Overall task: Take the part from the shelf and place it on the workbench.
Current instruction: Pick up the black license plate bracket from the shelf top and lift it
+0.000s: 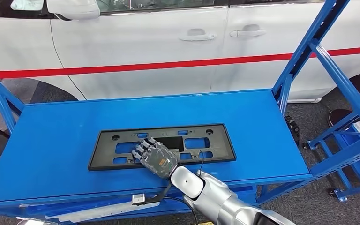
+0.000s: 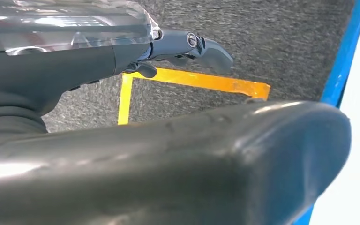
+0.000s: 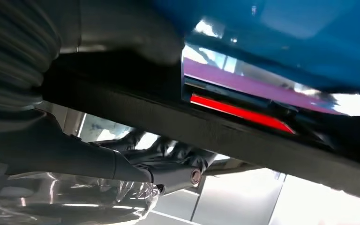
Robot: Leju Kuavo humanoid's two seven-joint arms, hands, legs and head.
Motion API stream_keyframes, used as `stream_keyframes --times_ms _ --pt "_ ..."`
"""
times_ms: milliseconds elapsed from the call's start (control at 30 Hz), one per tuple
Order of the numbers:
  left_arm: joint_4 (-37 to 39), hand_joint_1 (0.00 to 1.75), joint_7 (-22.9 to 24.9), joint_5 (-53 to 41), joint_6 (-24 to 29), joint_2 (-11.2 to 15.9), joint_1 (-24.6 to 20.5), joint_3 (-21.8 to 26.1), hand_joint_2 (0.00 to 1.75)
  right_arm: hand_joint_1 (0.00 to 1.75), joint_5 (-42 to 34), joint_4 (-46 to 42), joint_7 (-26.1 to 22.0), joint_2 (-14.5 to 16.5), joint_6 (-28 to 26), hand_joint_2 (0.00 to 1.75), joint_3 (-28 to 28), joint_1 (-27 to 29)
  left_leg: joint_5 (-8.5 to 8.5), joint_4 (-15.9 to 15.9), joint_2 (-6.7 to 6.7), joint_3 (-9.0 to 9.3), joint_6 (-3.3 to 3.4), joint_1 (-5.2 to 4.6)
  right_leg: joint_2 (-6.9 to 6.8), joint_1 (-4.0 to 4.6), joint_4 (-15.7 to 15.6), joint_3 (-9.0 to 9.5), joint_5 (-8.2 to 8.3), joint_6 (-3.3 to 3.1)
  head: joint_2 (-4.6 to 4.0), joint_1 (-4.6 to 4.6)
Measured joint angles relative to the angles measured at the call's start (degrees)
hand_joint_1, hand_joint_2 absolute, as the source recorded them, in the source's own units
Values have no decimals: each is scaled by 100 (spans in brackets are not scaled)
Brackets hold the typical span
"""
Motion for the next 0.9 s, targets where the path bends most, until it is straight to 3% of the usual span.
stream_keyframes --times_ms 100,133,167,200,267,333,400,500,533,633,667,700,767,833,900 --pt "0 0 8 -2 -11 1 -4 0 0 171 0 99 99 -6 34 175 0 -52 0 -14 7 7 59 4 -4 -22 1033 -509 -495 52 0 1" --pt "0 0 13 -4 -14 1 -2 0 0 172 0 127 125 -9 45 175 0 -55 -6 -13 6 11 64 0 -4 -31 1365 -690 -588 59 0 1" --pt "0 0 17 -5 -17 1 0 0 0 171 0 148 151 -11 55 175 0 -58 -14 -12 3 20 68 -3 -4 -36 1515 -789 -568 60 0 1" --pt "0 0 19 -7 -22 0 2 0 0 170 0 164 177 -12 61 175 0 -65 -24 -11 -1 35 67 -5 -5 -39 1437 -779 -434 55 0 1" --pt "2 0 18 -10 -29 -7 3 0 0 171 0 198 225 -13 67 175 0 -92 -51 -10 -13 78 51 -9 -6 -35 725 -481 28 9 0 1" --pt "6 0 16 -15 -34 -17 0 0 0 172 0 236 259 -14 70 175 0 -124 -80 9 -22 91 9 -33 -8 -11 41 -183 294 -53 0 0" --pt "9 0 13 -18 -40 -21 -2 0 0 172 0 252 279 -15 74 175 -3 -143 -90 13 -24 84 -46 -49 -1 14 -152 -110 299 -88 0 0" --pt "9 0 -6 -24 -56 -11 -8 -1 0 171 0 255 298 -11 81 175 -30 -159 -188 95 -19 80 -133 -45 -4 -35 -237 -54 323 -152 0 -2" --pt "9 0 -16 -28 -69 -8 -9 -1 0 172 0 259 296 -9 88 175 -42 -161 -320 297 -16 1 -163 -40 -13 -58 -270 -27 333 -174 0 -4" --pt "11 0 -99 -52 -118 -7 3 -2 0 174 0 277 235 -9 99 175 -84 -145 -817 1394 -10 -498 -242 0 -28 -67 -286 -6 334 -197 0 -8" --pt "10 0 -148 -61 -127 -5 10 -3 44 174 0 282 204 -10 97 175 -110 -137 -848 1596 -10 -597 -261 11 -27 -67 -284 -4 332 -195 0 -8" --pt "10 0 -204 -69 -133 -4 13 -4 87 174 0 287 172 -10 92 175 -144 -132 -765 1573 -9 -589 -275 23 -24 -70 -281 3 327 -190 0 -8" --pt "9 0 -331 -87 -139 1 12 -7 175 173 0 293 109 -10 73 175 -220 -128 -366 881 -6 -260 -283 47 -13 -79 -267 27 308 -160 0 -8" --pt "9 0 -438 -112 -143 3 2 -10 175 173 -1 300 52 -10 54 175 -304 -129 -121 171 -9 84 -247 38 3 -63 -239 30 286 -108 0 -8" --pt "9 0 -503 -127 -127 3 -1 -14 175 173 -2 308 7 -10 37 175 -391 -130 -121 -6 -18 162 -169 10 14 -44 -229 12 293 -52 0 -7"
